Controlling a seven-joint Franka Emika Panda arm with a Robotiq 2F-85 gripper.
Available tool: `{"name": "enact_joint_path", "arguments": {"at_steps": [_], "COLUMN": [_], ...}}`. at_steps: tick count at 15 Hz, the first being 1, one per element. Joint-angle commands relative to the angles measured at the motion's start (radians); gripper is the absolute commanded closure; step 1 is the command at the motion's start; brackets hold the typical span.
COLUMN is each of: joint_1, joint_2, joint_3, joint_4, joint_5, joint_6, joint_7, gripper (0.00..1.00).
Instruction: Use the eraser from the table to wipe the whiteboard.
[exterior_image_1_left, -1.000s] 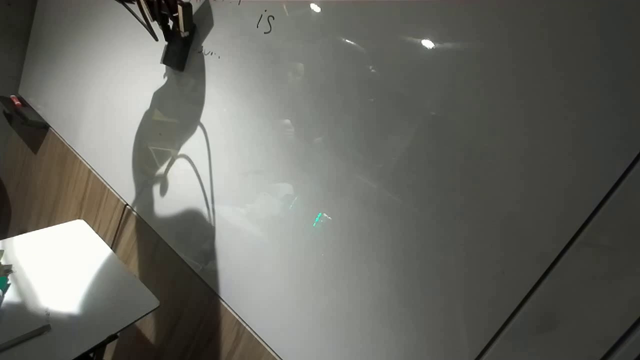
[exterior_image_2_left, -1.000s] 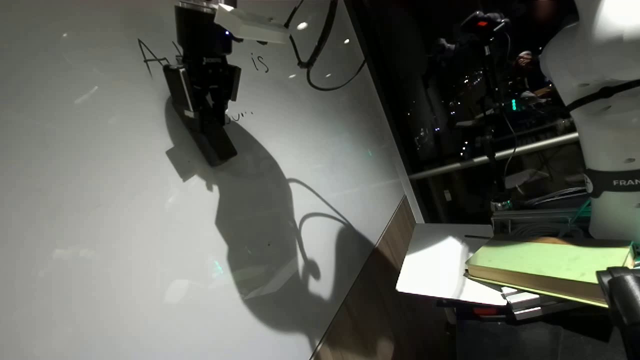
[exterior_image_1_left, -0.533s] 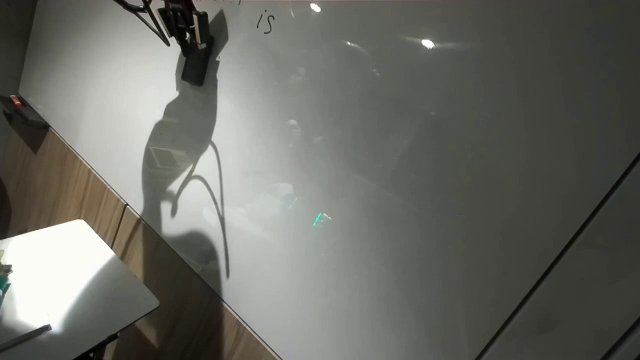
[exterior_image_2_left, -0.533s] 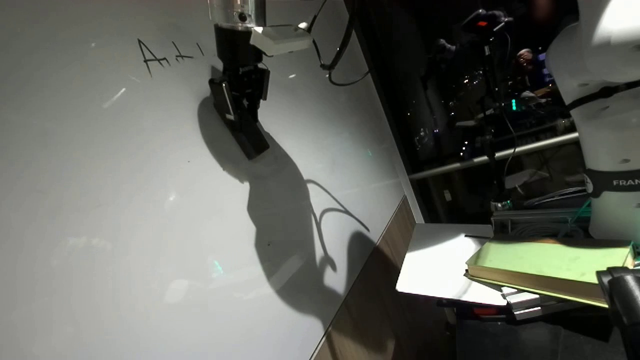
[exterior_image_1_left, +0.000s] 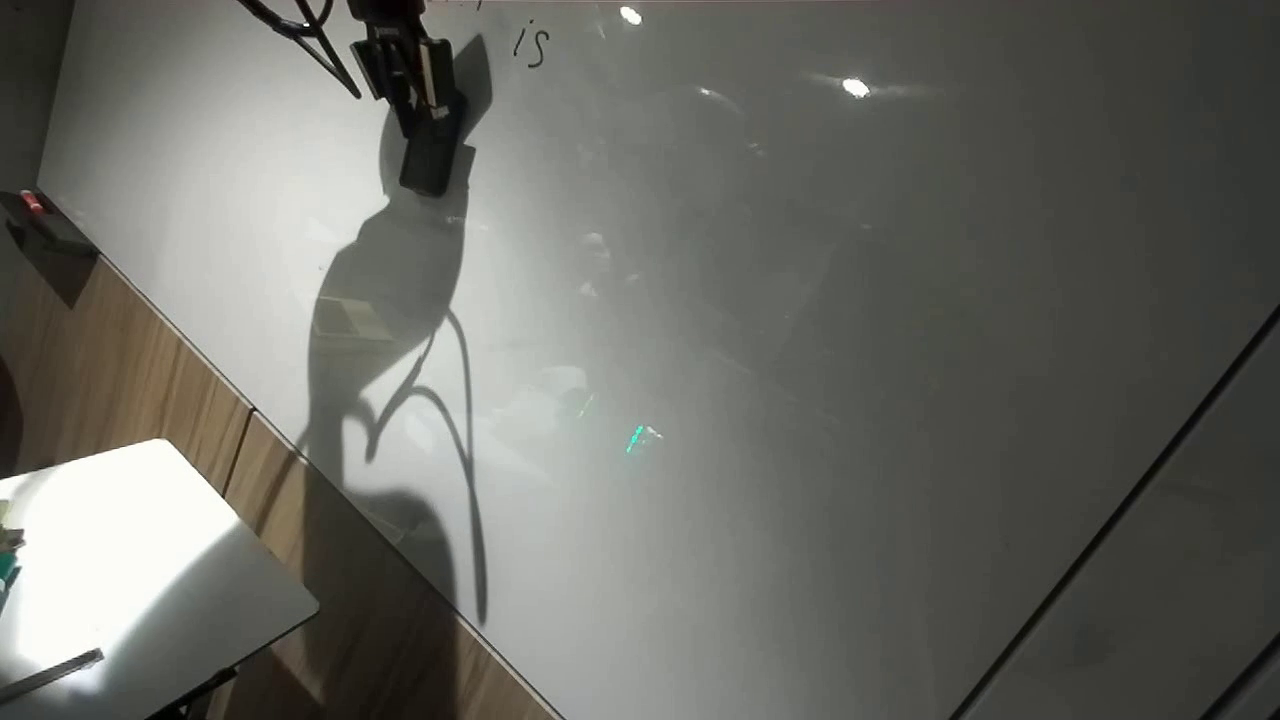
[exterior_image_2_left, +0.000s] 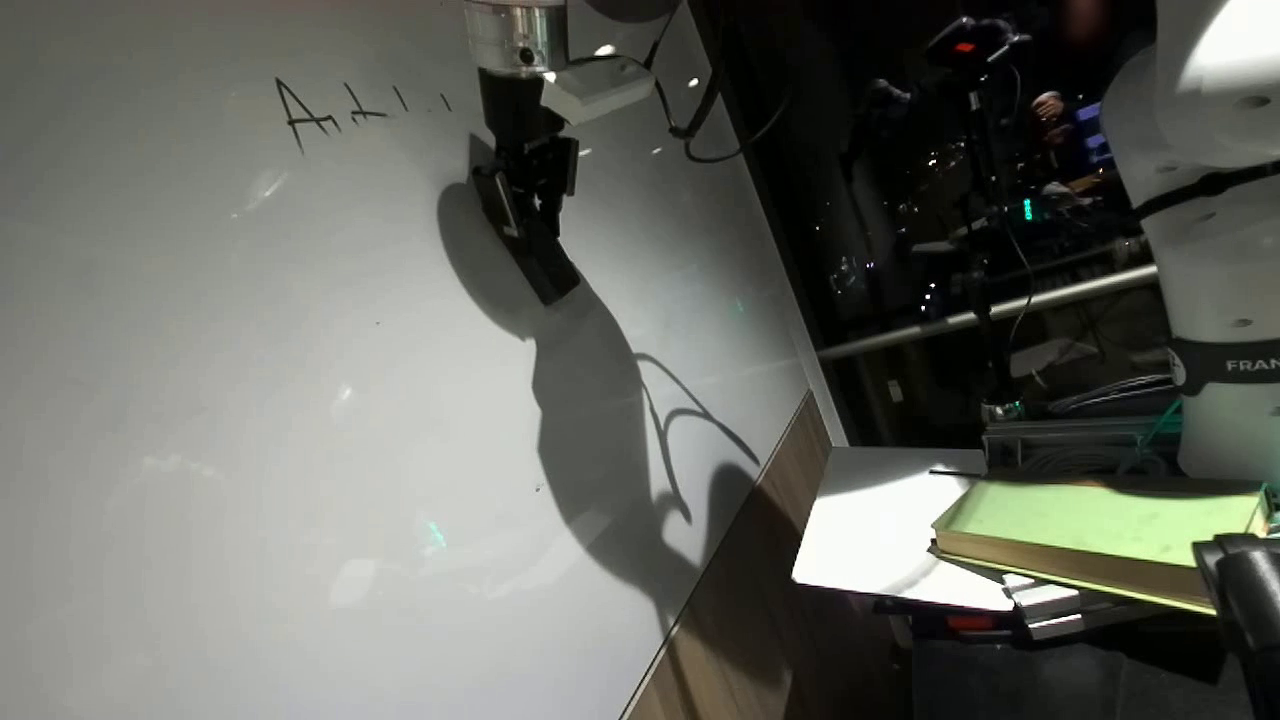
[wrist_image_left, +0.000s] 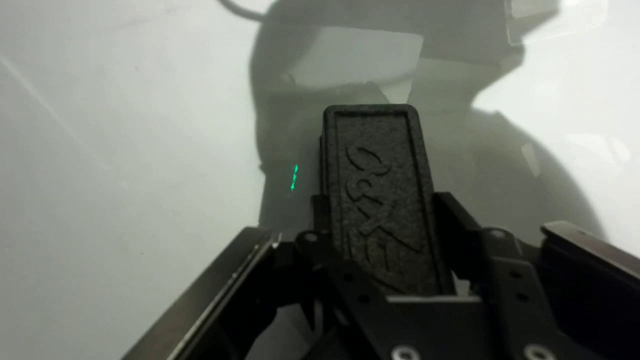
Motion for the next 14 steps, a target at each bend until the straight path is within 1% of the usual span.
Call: {"name": "enact_joint_path", "arguments": {"at_steps": [1, 9, 11, 14], "joint_1": [-0.082, -0.124, -0.125, -0.113], "joint_2": [0.069, 0.033, 0.023, 0.037], "joint_3": [-0.054, -0.096, -0.112, -0.134], "joint_4": [0.085, 0.151, 0.186, 0.274], "joint_5": [-0.081, -0.062, -0.018, 0.049], "joint_6": [0.055, -0.002, -0.033, -0.095], "joint_7": [-0.001, -0.02, -0.029, -0.054], "gripper": [0.71, 0.71, 0.71, 0.71]}}
